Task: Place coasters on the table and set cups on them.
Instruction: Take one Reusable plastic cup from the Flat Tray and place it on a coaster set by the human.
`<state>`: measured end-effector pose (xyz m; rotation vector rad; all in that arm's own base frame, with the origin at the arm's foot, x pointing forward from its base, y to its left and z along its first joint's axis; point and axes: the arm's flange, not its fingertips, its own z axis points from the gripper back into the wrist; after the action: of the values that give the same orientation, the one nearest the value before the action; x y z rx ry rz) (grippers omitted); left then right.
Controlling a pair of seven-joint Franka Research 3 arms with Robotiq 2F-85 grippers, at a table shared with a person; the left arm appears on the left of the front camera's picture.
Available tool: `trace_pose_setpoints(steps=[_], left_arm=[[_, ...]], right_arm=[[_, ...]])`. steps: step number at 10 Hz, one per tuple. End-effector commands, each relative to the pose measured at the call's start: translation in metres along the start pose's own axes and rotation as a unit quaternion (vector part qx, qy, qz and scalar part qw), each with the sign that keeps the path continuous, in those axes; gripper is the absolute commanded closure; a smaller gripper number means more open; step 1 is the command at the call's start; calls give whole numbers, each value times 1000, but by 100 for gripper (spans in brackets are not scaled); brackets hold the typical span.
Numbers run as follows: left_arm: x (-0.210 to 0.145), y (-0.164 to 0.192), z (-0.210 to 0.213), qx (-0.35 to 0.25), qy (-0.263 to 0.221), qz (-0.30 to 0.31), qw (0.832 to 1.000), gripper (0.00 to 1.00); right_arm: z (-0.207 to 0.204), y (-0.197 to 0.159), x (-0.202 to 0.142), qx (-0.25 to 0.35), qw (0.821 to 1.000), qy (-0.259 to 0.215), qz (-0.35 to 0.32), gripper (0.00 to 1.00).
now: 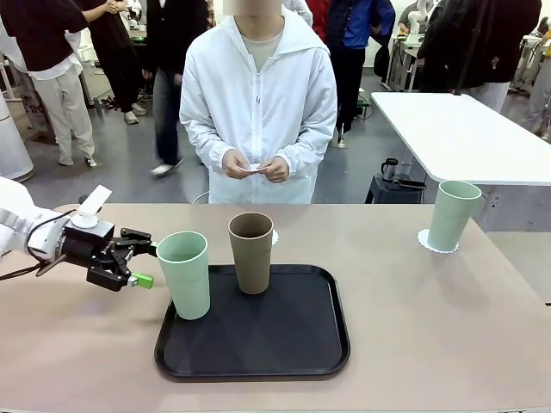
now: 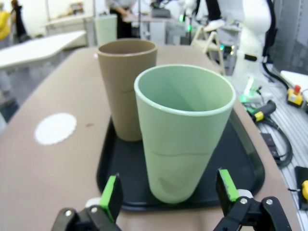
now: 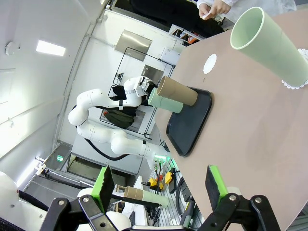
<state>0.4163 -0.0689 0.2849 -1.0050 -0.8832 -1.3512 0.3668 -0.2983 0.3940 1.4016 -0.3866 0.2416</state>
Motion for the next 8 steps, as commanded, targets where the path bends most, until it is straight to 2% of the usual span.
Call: trace_pose_setpoints(steps=[1, 8], left_arm=[[-5, 4, -14, -7, -13, -10, 1000, 0], [-3, 8, -45, -49, -22, -18, 998, 0]], right_arm=[[0, 0, -1, 0, 1000, 0, -2, 0], [0, 0, -1, 0, 1000, 0, -2, 0]])
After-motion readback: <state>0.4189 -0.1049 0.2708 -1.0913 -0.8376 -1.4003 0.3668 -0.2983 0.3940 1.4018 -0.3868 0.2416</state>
